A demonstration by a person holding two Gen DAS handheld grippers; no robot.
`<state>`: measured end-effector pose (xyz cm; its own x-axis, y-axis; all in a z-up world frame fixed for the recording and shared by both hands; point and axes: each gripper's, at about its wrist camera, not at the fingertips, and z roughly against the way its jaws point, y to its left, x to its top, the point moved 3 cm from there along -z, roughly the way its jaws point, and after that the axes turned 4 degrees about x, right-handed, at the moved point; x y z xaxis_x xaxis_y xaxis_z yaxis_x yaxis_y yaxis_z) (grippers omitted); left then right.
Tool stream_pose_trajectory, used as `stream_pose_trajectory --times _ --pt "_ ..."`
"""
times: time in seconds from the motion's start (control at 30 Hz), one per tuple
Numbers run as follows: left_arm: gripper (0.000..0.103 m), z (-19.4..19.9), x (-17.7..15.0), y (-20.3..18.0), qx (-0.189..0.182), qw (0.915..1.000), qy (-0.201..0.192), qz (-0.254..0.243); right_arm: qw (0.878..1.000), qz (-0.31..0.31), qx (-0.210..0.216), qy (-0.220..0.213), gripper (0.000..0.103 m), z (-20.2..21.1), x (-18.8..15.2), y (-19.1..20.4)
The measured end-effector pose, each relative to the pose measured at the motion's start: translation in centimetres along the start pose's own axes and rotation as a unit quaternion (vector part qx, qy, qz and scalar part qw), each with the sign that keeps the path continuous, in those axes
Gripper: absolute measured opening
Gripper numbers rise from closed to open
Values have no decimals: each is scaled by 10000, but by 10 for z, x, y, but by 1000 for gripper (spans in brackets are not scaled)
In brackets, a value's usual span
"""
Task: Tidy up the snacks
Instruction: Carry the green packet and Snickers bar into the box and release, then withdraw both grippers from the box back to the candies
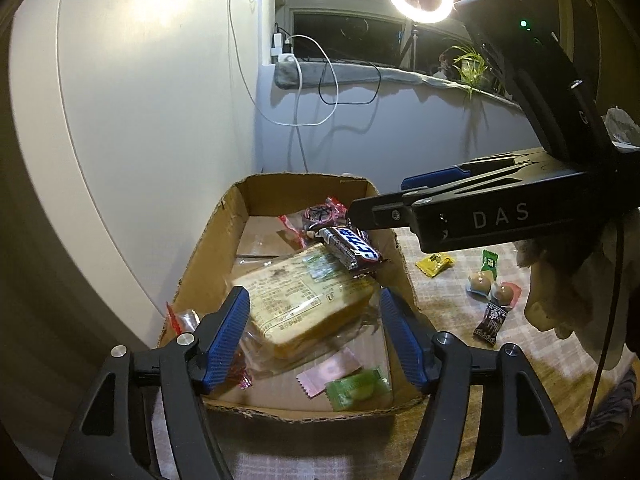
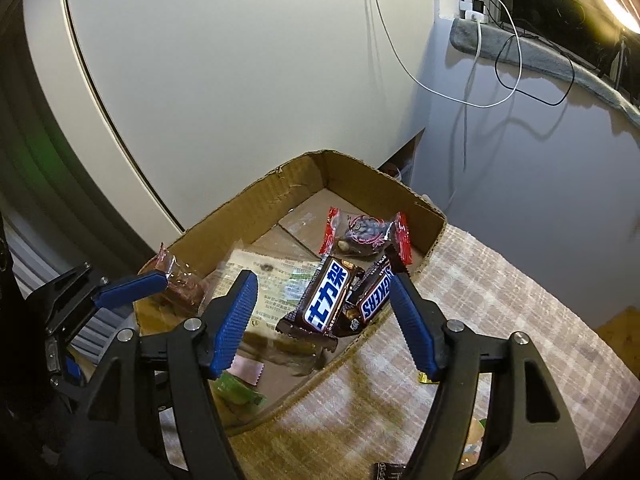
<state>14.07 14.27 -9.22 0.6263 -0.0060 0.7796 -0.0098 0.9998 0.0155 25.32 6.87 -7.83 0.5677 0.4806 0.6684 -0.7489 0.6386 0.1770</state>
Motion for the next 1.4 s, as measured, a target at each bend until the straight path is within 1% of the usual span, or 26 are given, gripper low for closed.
stream_pose_trajectory --times 0.23,0.37,0.57,0.77,0.9,1.07,1.2,1.3,1.33,1.4 --pt "70 8 2 -5 4 10000 -51 -30 9999 -39 -73 -95 72 21 -7 -8" --pt "70 13 3 -13 -59 9999 -98 -80 9997 -103 -166 -124 72 38 -16 -22" --pt "70 19 5 -36 -213 9994 -140 -220 9989 -267 -359 -135 72 63 -37 -51" --pt "70 19 6 -63 -476 9980 -118 -388 9977 -447 -500 -103 72 82 -58 -79" --pt "70 14 3 -84 -683 9962 -11 -532 9968 -563 -565 -83 72 92 -73 -97" --pt "70 7 -3 -105 -814 9942 150 -691 9953 -707 -667 -34 72 100 -88 -119" --pt "70 -4 -9 -122 -988 9911 340 -829 9930 -891 -772 -32 72 106 -98 -143" --pt "69 -14 -13 -129 -1175 9883 542 -801 9911 -1025 -846 1 72 109 -106 -163" --pt "69 -16 -14 -131 -1179 9881 574 -804 9906 -1066 -861 22 72 109 -109 -169" --pt "64 -24 -15 -135 -1200 9871 666 -823 9891 -1164 -893 81 72 108 -115 -182"
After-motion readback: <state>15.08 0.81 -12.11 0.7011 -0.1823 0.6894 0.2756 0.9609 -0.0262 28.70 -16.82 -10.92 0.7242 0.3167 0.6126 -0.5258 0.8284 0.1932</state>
